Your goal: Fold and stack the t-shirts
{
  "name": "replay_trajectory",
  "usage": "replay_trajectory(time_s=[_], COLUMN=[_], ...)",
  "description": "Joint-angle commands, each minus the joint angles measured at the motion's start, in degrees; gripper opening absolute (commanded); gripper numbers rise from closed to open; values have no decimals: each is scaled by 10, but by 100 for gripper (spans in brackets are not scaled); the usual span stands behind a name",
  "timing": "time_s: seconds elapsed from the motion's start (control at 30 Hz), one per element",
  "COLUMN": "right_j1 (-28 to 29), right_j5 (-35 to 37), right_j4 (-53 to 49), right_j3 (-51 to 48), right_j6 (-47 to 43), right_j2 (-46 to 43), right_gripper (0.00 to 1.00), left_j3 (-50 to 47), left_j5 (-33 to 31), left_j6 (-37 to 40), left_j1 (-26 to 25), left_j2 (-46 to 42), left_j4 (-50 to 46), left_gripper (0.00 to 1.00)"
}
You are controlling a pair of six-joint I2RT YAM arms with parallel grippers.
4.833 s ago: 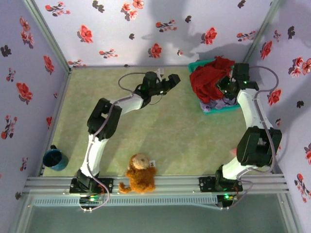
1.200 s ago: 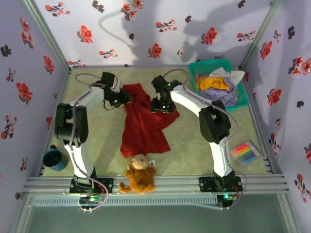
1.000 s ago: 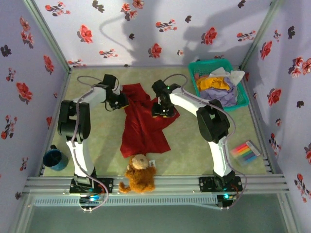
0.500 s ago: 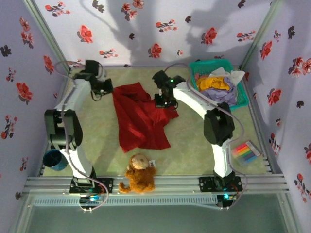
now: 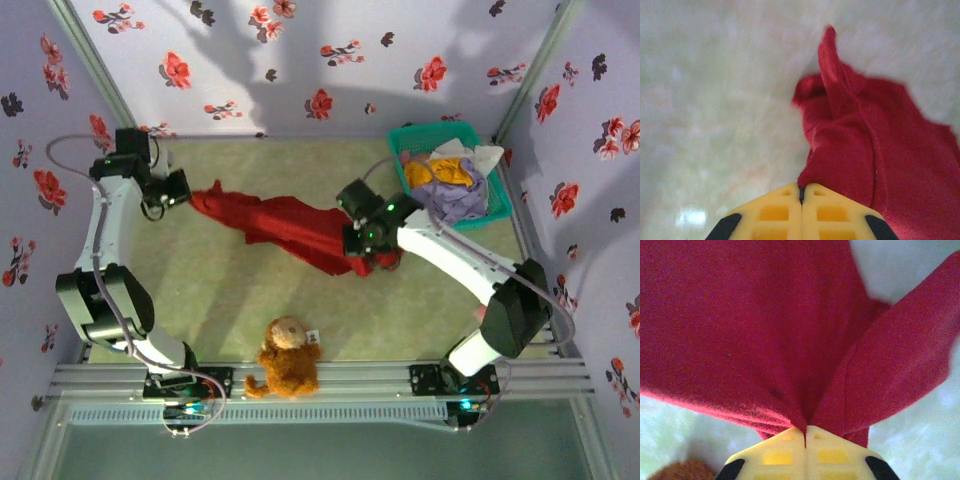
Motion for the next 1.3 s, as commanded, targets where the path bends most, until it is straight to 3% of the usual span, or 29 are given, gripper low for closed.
replay_trajectory(time_s=[0.0, 0.07, 0.1, 0.13, 0.23, 0.47, 0.7, 0.9, 1.1, 1.27], right_j1=[20, 23, 22, 21, 7, -42, -71, -75, -76, -77], right_j5=[-21, -14, -4, 11, 26, 7, 2, 0, -2, 0], right_j4=[10, 5, 0, -9, -29, -1, -1, 3, 6, -2], right_j3=[-46, -42, -34, -22, 9, 15, 35, 25, 5, 3], right_j6=[68, 69, 66, 61, 38, 9, -11, -6, -1, -5], right_j2=[-11, -16, -19, -19, -8, 13, 40, 41, 34, 31], right_gripper=[41, 46, 47, 48, 50, 52, 52, 53, 53, 53], left_j3=[-77, -104, -115, -123, -118, -15, 118, 225, 295, 377], left_j5=[0, -4, -8, -8, -13, -16, -75, -103, -176, -152], left_j6=[4, 4, 3, 3, 7, 16, 37, 56, 81, 121], left_j1=[10, 11, 11, 10, 10, -31, -129, -173, -190, -199], left_j2=[-10, -13, -15, -19, -23, 53, 213, 335, 401, 459], left_j4=[-44, -59, -63, -59, -48, -1, 34, 12, 1, -45], left_gripper=[1, 32, 55, 61, 68, 68, 66, 65, 65, 62])
